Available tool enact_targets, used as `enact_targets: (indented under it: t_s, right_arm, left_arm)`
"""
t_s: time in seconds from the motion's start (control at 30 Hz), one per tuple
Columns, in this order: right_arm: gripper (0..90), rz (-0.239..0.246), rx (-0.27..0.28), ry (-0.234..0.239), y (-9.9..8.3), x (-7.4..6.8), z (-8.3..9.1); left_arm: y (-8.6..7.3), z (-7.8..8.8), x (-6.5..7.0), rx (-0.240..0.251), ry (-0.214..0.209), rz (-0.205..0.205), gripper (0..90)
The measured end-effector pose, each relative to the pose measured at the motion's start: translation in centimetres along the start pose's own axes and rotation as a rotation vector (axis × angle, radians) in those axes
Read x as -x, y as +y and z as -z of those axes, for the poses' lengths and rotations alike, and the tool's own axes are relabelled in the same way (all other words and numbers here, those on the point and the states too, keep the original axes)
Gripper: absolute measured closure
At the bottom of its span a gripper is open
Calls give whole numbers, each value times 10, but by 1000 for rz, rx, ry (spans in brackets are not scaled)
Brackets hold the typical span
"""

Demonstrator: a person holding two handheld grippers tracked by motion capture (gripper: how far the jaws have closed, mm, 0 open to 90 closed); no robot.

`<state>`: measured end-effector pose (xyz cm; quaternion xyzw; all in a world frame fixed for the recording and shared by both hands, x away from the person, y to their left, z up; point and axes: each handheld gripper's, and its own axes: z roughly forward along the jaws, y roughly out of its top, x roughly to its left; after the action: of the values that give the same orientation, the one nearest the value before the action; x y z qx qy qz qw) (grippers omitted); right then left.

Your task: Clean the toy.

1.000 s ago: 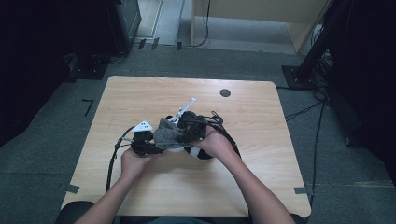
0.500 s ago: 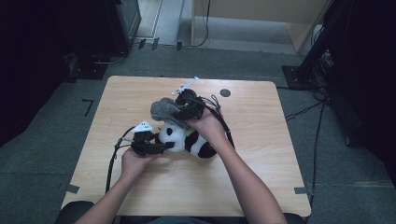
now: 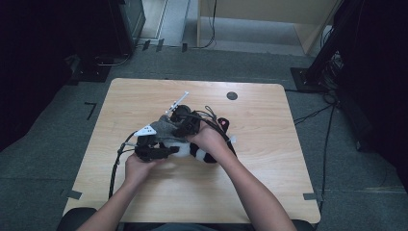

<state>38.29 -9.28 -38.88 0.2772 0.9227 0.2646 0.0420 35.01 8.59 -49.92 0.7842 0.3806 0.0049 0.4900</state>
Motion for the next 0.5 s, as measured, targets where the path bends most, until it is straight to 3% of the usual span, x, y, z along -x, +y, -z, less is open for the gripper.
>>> enact_targets:
  t_s: [0.23, 0.37, 0.5]
  right_arm:
    - [787, 57, -35, 58, -21, -10, 5]
    - [789, 51, -26, 99, -36, -9, 9]
    - [790, 59, -17, 108, -46, -9, 11]
  left_arm:
    - [0, 0, 1, 0, 0, -5, 320]
    - [0, 0, 2, 1, 3, -14, 320]
    - [0, 0, 2, 0, 4, -21, 320]
